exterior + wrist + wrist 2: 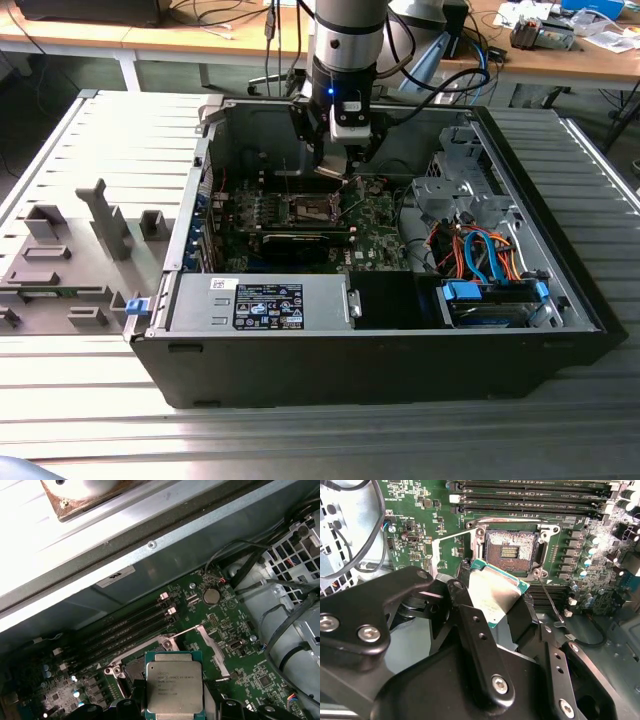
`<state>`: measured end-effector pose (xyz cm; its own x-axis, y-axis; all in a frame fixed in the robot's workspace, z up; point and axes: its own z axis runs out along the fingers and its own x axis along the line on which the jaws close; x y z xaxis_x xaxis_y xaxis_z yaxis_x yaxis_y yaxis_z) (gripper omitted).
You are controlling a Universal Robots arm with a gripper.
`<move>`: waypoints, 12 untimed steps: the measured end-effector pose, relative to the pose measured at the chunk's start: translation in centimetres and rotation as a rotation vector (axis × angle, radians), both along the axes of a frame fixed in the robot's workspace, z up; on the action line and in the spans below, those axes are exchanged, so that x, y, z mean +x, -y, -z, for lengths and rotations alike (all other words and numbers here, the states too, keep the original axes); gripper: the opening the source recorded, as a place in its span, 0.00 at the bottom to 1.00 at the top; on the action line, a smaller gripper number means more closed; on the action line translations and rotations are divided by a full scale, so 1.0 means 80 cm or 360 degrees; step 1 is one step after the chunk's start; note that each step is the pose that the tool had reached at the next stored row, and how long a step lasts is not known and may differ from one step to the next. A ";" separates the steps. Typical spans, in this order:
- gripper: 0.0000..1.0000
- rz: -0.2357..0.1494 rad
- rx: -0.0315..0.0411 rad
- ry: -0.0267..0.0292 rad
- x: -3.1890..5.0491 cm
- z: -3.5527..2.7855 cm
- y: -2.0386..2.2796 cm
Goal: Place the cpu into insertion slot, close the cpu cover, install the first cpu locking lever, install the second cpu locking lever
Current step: 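Place the cpu into insertion slot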
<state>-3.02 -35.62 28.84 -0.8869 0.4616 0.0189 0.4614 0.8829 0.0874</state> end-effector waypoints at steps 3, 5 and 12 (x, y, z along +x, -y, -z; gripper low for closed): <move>0.54 0.0011 0.0000 0.00000 0.000 0.0000 0.0000; 0.54 0.0015 0.0000 0.00000 0.000 0.0000 0.0000; 0.54 0.0043 0.0000 0.00000 0.000 0.0000 0.0000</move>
<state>-3.02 -35.62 28.83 -0.8741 0.4853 0.0188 0.4850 0.8702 0.0873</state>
